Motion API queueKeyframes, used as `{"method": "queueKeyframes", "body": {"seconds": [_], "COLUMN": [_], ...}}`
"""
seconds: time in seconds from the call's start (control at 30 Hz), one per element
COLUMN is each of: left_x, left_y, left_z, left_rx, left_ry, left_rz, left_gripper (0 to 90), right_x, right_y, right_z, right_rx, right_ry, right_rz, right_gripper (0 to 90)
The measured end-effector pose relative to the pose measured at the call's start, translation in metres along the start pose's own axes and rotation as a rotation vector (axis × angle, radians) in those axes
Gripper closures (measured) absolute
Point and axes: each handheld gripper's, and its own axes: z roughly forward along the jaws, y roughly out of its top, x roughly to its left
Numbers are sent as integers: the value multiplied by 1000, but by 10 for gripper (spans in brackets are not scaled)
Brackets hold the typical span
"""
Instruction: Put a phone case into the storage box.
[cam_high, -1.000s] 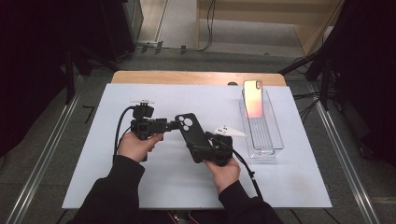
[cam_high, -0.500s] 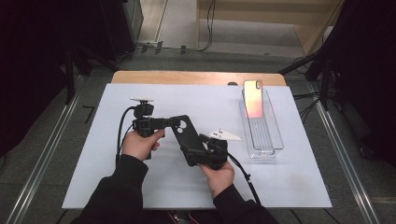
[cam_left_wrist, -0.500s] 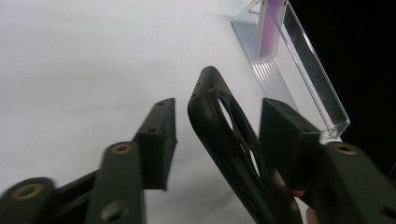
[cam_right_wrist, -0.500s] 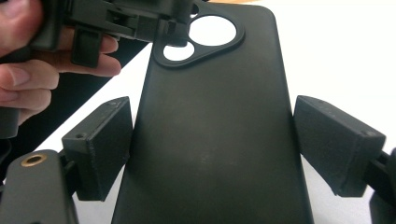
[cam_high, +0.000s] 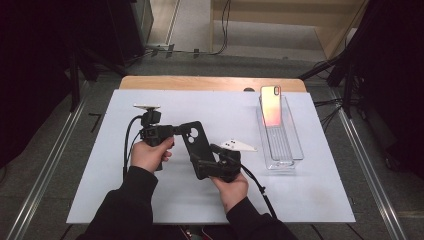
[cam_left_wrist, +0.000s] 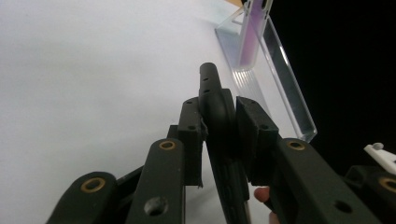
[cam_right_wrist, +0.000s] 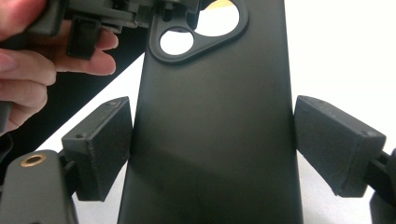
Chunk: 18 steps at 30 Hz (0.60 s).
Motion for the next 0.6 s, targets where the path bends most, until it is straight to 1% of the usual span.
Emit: {"method": "queueKeyframes", "body": {"seconds": [0.03,0.1,0.17,0.2,0.27,0.3,0.33,0.37,0.4,0.43,0.47,0.5,0.53,0.57,0.6], "left_x": [0,0,-1,-2,-3,-3,-3,-3,-4,-5,-6,-7,-7,-8,-10], "left_y": [0,0,0,-1,-1,0,0,0,0,0,0,0,0,0,0], "left_z": [-1,-1,-2,-3,-3,-4,-4,-6,-7,-8,-9,-10,-11,-12,-13], "left_rx": [-1,-14,-13,-17,-20,-18,-20,-26,-28,-33,-32,-37,-39,-38,-48], "left_ry": [-11,-49,-58,-52,-63,-68,-77,-84,-82,-67,-60,-65,-67,-66,-56], "left_rz": [-2,-22,-21,-18,-22,-24,-29,-33,-30,-15,-6,-8,-6,4,15], "left_gripper": [746,763,775,777,778,778,779,779,781,783,784,784,784,783,783], "right_x": [0,0,1,2,3,3,2,1,-1,-2,-2,-2,-2,-3,-4], "right_y": [0,0,1,1,2,3,4,5,6,7,10,12,14,17,19], "right_z": [0,0,0,1,0,0,-1,-1,-2,-2,-2,-2,-2,-3,-4], "right_rx": [3,2,-2,0,6,3,6,6,6,3,16,31,52,55,57], "right_ry": [1,1,-7,-12,-16,-19,-17,-2,21,32,20,13,15,21,21], "right_rz": [1,-4,-23,-28,-34,-47,-53,-58,-70,-86,-112,-120,-123,-123,-121], "right_gripper": [126,123,119,117,114,112,110,107,104,76,28,0,0,0,0]}}
